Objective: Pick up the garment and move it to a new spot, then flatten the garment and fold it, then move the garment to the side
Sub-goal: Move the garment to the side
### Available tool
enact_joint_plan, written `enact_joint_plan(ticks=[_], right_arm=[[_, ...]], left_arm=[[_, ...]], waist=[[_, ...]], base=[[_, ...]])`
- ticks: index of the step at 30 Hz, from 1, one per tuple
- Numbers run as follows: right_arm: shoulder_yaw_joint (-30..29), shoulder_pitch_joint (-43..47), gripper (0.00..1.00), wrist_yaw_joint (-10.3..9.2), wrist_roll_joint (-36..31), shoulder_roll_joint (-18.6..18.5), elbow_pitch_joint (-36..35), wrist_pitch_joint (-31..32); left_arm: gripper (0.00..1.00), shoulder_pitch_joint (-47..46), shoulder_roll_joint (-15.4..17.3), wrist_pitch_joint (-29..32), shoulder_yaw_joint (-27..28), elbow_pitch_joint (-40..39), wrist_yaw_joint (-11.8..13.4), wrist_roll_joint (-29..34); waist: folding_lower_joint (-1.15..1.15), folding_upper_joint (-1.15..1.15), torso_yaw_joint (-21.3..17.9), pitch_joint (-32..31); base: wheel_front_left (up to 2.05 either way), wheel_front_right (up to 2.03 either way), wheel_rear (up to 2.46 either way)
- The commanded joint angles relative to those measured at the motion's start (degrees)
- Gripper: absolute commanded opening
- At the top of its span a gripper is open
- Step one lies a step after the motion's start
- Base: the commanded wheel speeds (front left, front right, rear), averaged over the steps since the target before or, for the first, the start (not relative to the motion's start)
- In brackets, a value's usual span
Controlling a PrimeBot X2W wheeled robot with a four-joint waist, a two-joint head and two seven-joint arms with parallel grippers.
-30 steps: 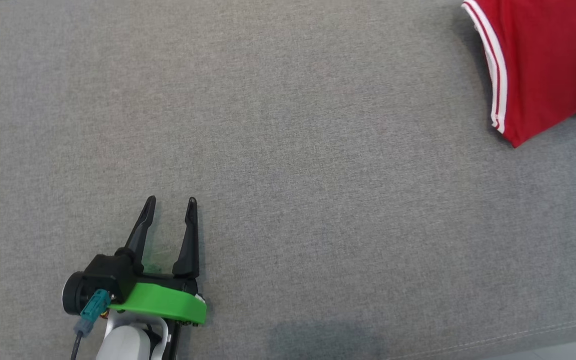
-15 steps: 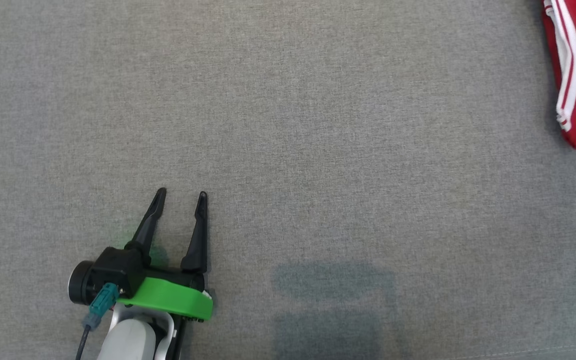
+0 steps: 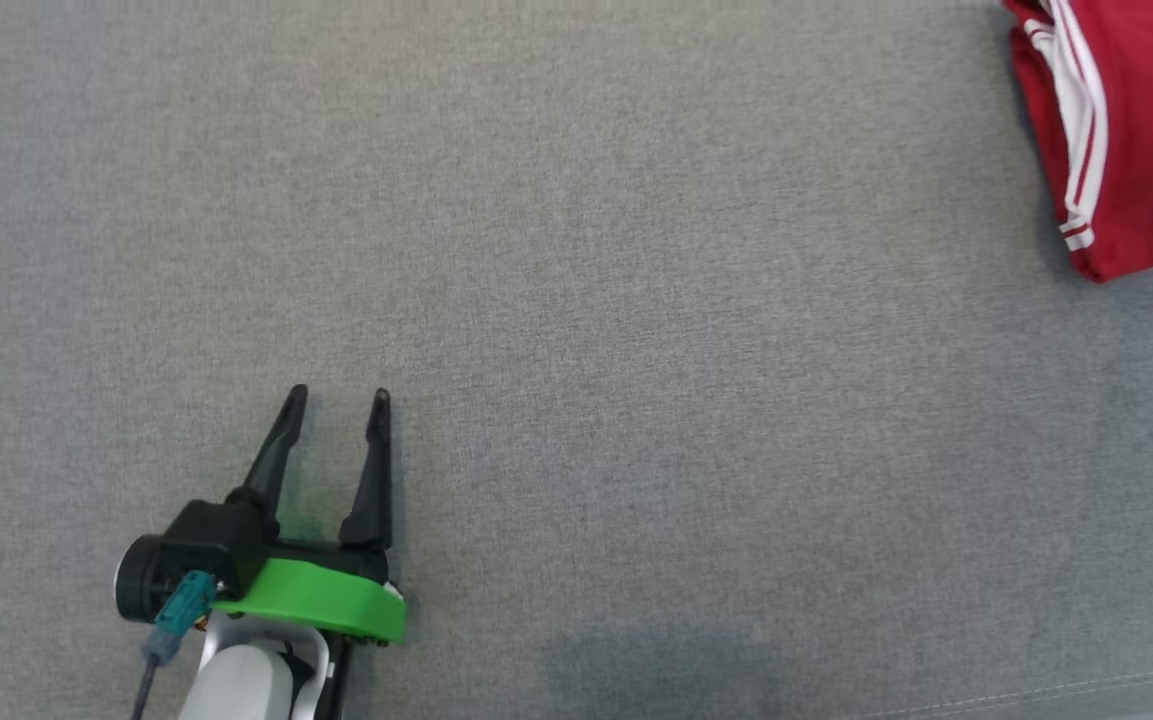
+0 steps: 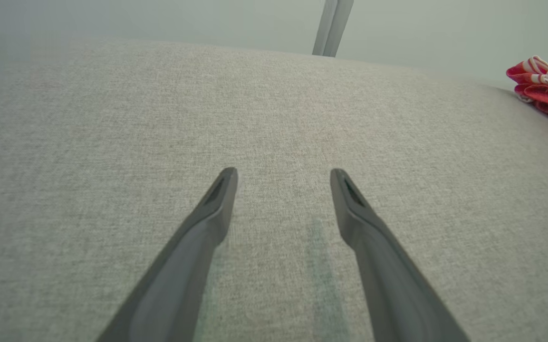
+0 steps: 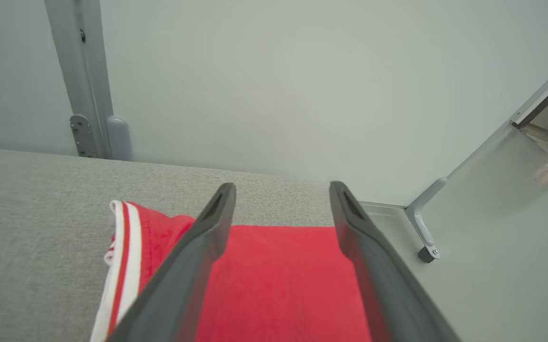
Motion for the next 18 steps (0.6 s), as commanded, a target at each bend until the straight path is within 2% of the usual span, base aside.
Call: enact_joint_plan(ticks=[1,8,14,18], right_arm=[[1.3,0.1,1.00,-0.04,0.8,0.8,0.4,-0.8],[8.5,7.0,1.00,-0.04,8.0,6.1,-5.4,-2.8],[14.0,18.9,1.00,-0.03,14.5,9.7,-17.0,-2.8],[15.3,26.9,1.00,-0.04,17.5,12.3,-24.1,-2.8]], left_arm=[[1.00,0.7,0.3,0.0,0.8,-0.1,0.6,-0.7],[1.00,1.8,0.4,-0.3,4.3,0.7,2.0,-3.6],[1.00,3.7,-0.2,-0.4,6.9,1.5,4.0,-5.1],[1.00,5.2,-0.6,-0.5,7.3,2.2,5.5,-4.8]], waist=[[0.00,0.00,-1.3,-3.0],[0.00,0.00,-2.6,-10.3],[0.00,0.00,-3.0,-15.9],[0.00,0.00,-2.9,-19.1]], base=[[0.00,0.00,0.00],[0.00,0.00,0.00],[0.00,0.00,0.00],[0.00,0.00,0.00]])
